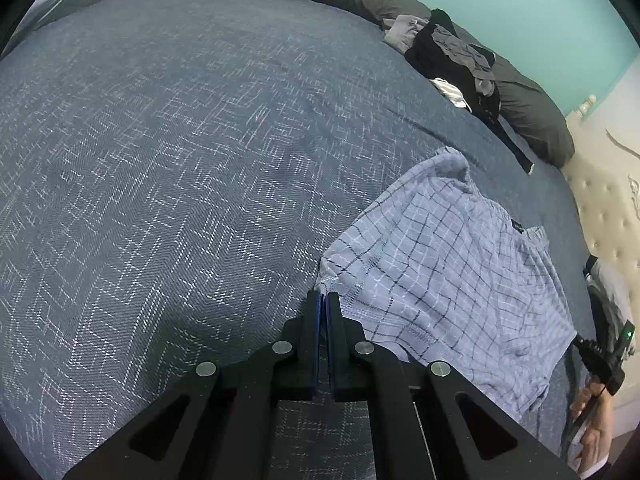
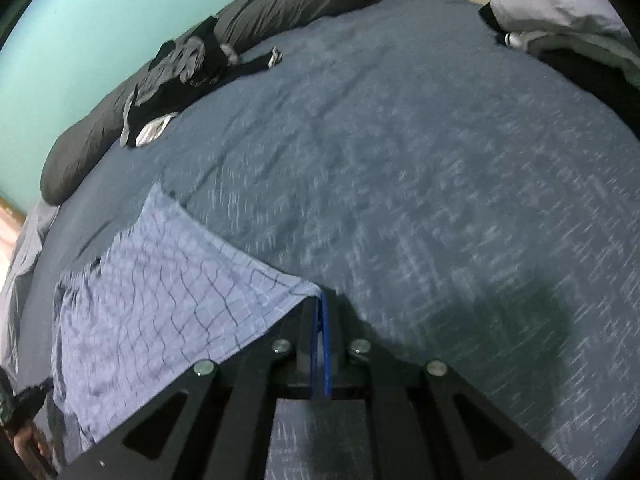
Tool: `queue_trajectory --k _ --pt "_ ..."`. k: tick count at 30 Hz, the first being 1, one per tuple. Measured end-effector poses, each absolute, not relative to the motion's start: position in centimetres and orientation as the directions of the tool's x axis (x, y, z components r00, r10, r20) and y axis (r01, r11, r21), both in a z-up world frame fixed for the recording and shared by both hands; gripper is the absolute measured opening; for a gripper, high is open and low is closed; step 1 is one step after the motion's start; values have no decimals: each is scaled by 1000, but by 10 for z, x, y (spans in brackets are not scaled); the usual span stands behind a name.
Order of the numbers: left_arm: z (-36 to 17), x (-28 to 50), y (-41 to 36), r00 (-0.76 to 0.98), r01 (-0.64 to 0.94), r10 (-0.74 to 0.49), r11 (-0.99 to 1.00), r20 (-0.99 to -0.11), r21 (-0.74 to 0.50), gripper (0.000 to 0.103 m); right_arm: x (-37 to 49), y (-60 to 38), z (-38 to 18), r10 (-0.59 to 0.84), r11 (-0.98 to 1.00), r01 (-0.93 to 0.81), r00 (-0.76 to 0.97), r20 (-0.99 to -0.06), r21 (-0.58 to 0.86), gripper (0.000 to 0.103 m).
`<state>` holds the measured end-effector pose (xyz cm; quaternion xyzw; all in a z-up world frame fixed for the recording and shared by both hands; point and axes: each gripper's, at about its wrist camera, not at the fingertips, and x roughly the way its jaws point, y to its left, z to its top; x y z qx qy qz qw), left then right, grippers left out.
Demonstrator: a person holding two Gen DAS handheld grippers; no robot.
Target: Fold clothes
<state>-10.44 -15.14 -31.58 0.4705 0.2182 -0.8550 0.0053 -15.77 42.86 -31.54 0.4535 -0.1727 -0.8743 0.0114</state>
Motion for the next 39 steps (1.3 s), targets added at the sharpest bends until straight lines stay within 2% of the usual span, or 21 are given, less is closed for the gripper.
queue_trajectory --k 14,26,39 --pt "-321 -109 -156 -558 216 191 -907 -808 -363 3 -170 436 -326 -179 -920 -183 -593 -785 347 2" --pt "-320 -107 -159 -575 247 160 -901 -802 -357 3 -164 445 -332 -249 -870 -205 -603 -758 449 2" --pt "-326 -108 -165 -567 268 173 -886 -805 -379 3 -148 452 -332 -250 -844 -259 -584 -772 469 4"
